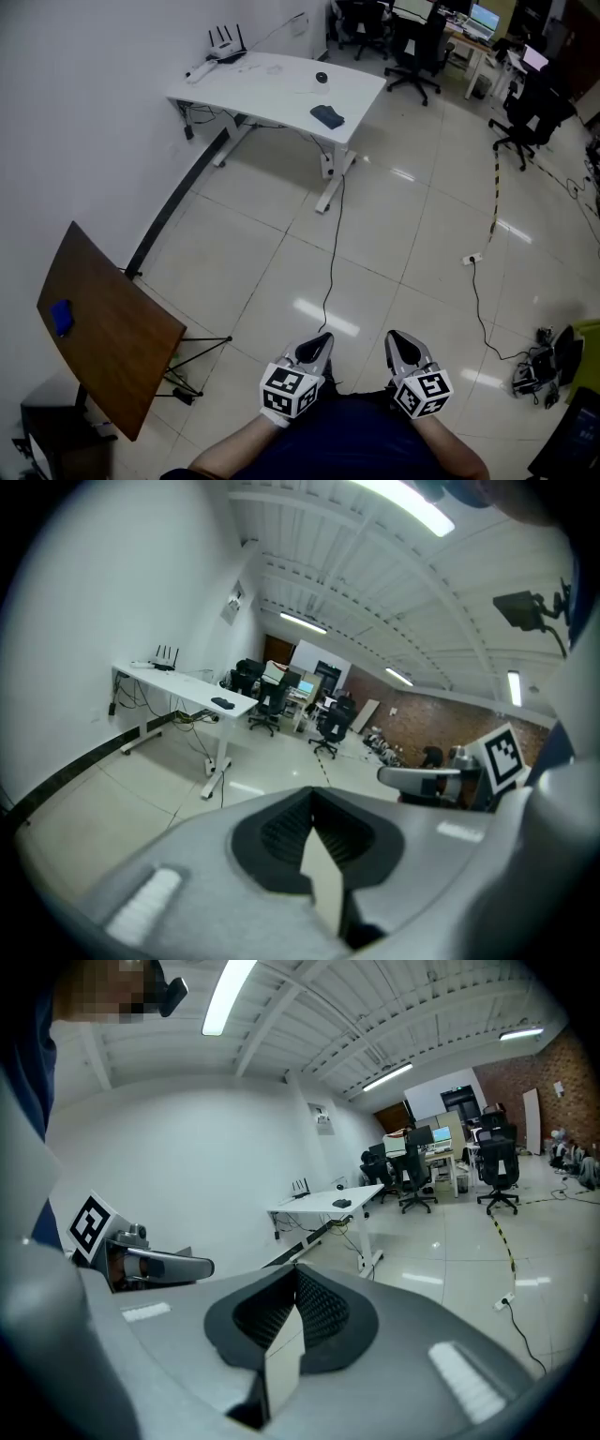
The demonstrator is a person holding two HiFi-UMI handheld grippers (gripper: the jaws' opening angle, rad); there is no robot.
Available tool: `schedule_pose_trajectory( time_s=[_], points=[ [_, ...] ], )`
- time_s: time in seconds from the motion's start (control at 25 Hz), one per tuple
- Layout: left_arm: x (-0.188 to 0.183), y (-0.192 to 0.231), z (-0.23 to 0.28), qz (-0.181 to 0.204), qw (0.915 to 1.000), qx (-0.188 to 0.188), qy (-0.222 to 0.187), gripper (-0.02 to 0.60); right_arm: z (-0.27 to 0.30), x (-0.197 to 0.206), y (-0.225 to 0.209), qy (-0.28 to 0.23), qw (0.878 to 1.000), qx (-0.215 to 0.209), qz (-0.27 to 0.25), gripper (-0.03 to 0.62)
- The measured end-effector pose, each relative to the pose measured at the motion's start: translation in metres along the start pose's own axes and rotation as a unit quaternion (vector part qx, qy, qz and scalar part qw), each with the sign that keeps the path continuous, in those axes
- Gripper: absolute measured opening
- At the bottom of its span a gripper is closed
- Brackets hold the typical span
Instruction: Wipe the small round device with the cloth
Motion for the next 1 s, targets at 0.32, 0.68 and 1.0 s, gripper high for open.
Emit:
schedule_pose_trajectory(
  time_s=[0.32,0.68,1.0],
  points=[
    [-0.033,0.04,0.022,0.0,0.9999,0.007,-0.013,0.003,0.053,-0.027,-0.005,0.009,1.0,0.004,-0.009,0.011],
    [-0.053,0.068,0.051,-0.011,0.9997,-0.018,-0.01,0.003,0.105,-0.04,-0.024,0.019,0.999,-0.028,-0.012,0.011],
    [-0.084,0.08,0.09,-0.012,0.9982,-0.055,-0.02,0.003,0.151,-0.065,-0.063,0.013,0.998,-0.064,-0.012,0.011]
  ],
)
Point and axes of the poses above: the fingertips, and each gripper's own axes: z forward along the fingers, y to its left, x out of its underside, the point moved 8 cm from there along -z, backward along the fingers, and after that the axes turned 4 degrees about -z, right-handed, at the moved point
